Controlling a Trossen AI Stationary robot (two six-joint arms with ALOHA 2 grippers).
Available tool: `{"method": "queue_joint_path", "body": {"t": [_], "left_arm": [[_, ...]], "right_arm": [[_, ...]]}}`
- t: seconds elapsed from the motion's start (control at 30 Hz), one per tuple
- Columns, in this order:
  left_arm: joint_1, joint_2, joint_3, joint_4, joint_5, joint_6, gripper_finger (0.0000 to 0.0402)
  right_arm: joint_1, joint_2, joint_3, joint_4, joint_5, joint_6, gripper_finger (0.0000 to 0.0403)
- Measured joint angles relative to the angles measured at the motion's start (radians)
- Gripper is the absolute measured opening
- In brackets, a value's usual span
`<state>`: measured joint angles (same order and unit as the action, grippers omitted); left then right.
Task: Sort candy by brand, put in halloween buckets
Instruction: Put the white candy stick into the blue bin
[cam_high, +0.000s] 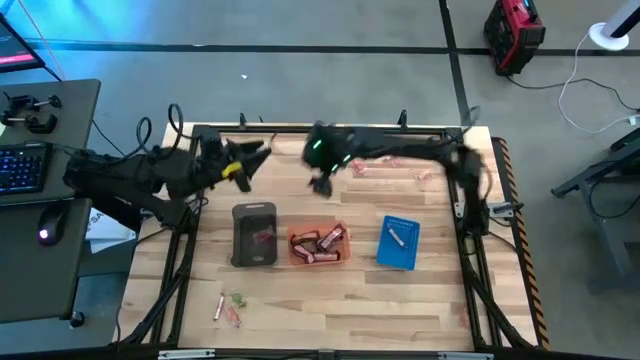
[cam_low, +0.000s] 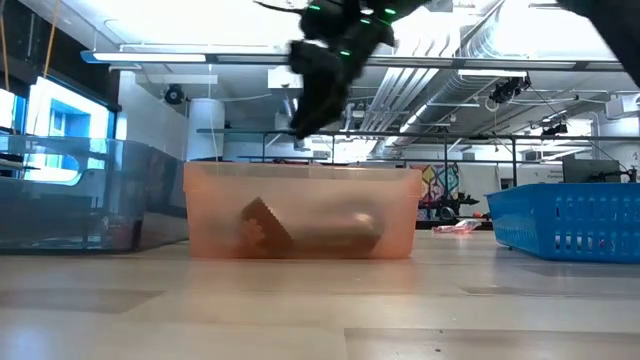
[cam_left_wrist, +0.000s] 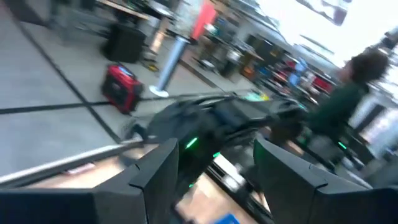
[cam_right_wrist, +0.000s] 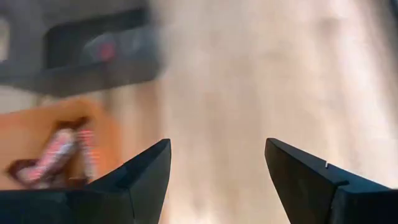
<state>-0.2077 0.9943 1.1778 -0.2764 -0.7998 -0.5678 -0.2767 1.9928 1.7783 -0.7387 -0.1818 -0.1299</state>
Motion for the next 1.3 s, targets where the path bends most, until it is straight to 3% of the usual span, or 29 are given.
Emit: {"method": "queue_joint_path", "body": {"t": [0.2,0.37,0.5,0.63,0.7,0.93,1.13,1.3], "left_arm": [[0.164,0.016,-0.001,-0.014,0.017,-0.054,0.0200],[0.347,0.050,-0.001,-0.018,0.156,-0.051,0.0200],[0.559,0.086,-0.001,-0.018,0.409,-0.047,0.0200],[0.744,0.126,-0.001,-0.018,0.635,-0.007,0.0200],[0.814,0.141,-0.001,-0.018,0.718,0.024,0.0200],[0.967,0.172,-0.001,-0.018,0.939,0.136,0.0200],[1.031,0.175,-0.001,-0.018,1.045,0.194,0.0200],[1.054,0.175,-0.001,-0.019,1.082,0.234,0.0200]], "right_arm": [[-0.217,-0.227,-0.325,0.230,0.002,0.188,0.0254],[-0.342,-0.232,-0.370,0.240,0.024,0.421,0.0247],[-0.353,-0.147,-0.298,0.240,0.083,0.445,0.0186],[-0.353,-0.013,-0.190,0.180,0.087,0.466,0.0051],[-0.364,0.054,-0.140,0.152,0.084,0.475,0.0016],[-0.438,0.259,0.069,0.076,0.057,0.693,0.0004],[-0.444,0.375,0.225,-0.032,0.024,0.781,0.0001],[-0.436,0.407,0.252,-0.070,0.012,0.785,0.0000]]}}
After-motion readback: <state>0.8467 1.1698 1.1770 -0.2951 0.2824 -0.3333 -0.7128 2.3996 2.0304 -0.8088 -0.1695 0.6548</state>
